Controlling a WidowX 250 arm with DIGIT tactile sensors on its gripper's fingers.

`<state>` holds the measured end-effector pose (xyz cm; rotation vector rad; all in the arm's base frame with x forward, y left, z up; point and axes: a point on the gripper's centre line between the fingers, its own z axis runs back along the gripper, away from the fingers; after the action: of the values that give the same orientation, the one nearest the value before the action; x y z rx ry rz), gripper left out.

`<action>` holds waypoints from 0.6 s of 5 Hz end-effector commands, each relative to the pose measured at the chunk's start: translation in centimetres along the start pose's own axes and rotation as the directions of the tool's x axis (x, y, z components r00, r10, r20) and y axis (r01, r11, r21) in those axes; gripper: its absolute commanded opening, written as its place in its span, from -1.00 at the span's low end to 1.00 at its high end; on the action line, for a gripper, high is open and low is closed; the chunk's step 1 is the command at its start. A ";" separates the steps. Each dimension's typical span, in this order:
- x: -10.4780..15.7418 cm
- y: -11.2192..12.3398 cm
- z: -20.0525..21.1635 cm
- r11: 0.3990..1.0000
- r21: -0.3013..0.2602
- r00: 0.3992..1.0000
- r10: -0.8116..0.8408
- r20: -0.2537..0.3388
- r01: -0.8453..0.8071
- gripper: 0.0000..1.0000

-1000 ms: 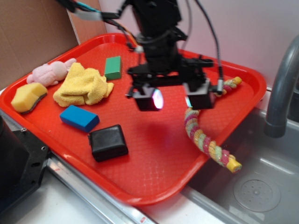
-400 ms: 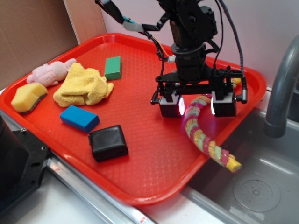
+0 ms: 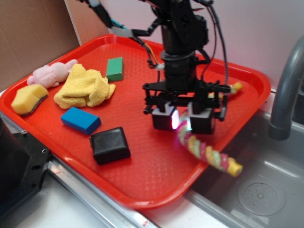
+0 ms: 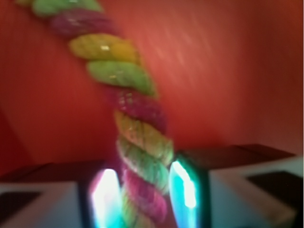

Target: Grab the multicolored rope.

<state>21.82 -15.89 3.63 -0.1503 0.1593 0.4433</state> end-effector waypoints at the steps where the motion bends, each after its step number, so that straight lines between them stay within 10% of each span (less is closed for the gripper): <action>1: -2.8 -0.7 5.1 0.998 -0.015 0.998 -0.054 -0.021 0.053 -1.00; 3: -1.0 3.2 15.6 0.997 0.044 0.944 -0.077 0.319 0.067 -1.00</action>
<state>20.90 -10.21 16.95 -0.0166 -0.1138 0.3683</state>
